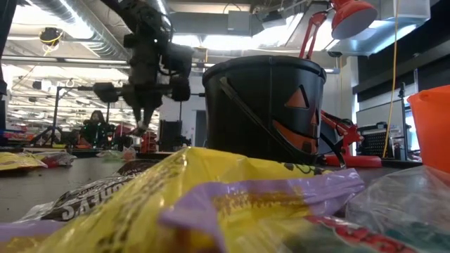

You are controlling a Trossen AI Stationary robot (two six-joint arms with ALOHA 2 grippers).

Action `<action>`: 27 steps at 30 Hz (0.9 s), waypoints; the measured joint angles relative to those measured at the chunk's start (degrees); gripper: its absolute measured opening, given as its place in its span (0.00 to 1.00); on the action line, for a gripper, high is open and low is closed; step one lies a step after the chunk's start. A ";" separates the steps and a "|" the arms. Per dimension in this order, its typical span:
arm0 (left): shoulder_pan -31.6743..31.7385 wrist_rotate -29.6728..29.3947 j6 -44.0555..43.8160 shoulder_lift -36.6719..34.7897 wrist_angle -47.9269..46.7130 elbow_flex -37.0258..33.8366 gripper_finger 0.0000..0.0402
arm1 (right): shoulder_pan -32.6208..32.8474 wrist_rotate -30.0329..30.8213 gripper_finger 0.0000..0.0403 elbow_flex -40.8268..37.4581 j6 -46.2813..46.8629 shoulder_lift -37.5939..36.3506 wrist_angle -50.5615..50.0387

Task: Sort candy
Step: Put the brown chocolate into the black bucket

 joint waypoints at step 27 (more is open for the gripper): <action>-9.86 21.11 33.99 -0.07 5.66 13.11 0.02 | 0.00 0.00 0.29 0.00 0.00 0.00 0.00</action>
